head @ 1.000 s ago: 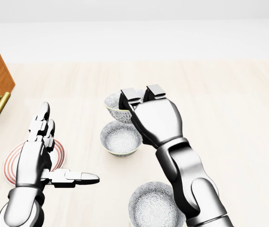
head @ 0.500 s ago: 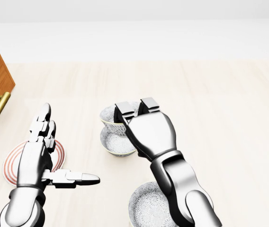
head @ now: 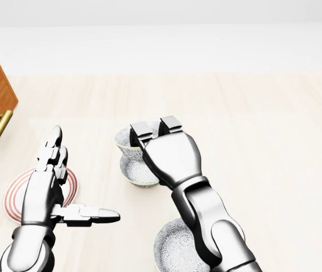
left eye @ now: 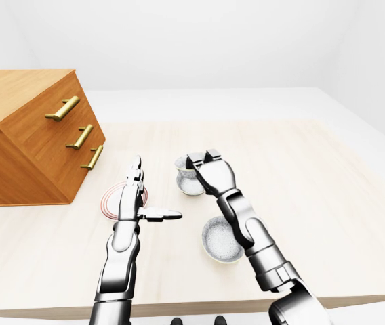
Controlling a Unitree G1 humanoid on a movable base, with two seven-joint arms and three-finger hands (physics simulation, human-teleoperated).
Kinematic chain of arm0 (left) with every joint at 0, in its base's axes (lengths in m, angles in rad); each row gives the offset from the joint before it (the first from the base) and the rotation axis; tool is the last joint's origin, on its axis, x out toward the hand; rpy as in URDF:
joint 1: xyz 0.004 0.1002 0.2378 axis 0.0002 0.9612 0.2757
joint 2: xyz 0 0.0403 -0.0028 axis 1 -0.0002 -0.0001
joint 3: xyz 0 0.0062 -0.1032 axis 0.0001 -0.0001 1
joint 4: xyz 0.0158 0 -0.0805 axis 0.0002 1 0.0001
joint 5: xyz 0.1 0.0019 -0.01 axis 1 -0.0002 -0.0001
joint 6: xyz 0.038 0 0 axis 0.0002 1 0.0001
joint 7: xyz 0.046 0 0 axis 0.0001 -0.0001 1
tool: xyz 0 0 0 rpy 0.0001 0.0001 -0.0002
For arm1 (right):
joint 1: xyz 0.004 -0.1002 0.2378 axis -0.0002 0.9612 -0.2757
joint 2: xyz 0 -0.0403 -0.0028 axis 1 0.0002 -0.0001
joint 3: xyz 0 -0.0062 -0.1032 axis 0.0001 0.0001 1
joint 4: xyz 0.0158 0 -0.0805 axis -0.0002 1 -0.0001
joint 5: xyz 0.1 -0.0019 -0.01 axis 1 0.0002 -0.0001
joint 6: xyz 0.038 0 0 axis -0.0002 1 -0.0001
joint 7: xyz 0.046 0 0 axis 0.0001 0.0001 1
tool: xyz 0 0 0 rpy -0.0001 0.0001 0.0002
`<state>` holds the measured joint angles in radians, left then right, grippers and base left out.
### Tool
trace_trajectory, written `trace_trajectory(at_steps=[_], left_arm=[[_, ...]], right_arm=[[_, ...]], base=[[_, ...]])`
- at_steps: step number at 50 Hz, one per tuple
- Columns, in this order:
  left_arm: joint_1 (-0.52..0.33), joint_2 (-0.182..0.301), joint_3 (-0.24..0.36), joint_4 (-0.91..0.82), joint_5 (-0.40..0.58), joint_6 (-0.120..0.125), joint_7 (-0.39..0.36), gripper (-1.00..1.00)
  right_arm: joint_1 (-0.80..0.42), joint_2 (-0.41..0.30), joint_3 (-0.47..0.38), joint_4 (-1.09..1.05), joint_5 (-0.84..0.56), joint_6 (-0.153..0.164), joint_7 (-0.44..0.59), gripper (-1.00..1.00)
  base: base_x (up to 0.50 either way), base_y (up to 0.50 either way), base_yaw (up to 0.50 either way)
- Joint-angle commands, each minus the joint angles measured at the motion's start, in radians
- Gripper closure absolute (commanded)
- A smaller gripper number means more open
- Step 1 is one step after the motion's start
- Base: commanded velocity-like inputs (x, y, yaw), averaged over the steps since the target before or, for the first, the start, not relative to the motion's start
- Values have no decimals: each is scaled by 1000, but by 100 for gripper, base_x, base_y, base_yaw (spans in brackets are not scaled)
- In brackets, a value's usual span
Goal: Stack the bowl at the front on the bowl in the middle.
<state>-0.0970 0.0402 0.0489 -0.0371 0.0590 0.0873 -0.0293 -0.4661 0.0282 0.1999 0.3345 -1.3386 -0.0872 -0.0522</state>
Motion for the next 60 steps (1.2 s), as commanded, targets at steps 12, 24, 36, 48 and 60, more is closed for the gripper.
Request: trace_trajectory(at_steps=[12, 24, 36, 48, 60], left_arm=[[2, 2, 4, 5, -5, 0, -1, -100], [6, 2, 5, 2, -5, 0, 0, -100], [4, 3, 6, 6, -5, 0, 0, -100], [3, 3, 6, 8, -5, 0, 0, -100], [3, 4, 8, 7, -6, 0, 0, -100]], right_arm=[[-98, 11, -3, 164, -54, 0, -98, 100], [-70, 12, 4, 138, -63, 0, -87, 100], [-49, 11, 10, 150, -72, 0, -106, 100], [-62, 15, 10, 172, -78, 0, -113, 100], [-39, 13, 16, 171, -88, 0, -112, 79]], base=[[0, 0, 0], [0, 0, 0], [0, 0, 0], [0, 0, 0], [0, 0, 0]])
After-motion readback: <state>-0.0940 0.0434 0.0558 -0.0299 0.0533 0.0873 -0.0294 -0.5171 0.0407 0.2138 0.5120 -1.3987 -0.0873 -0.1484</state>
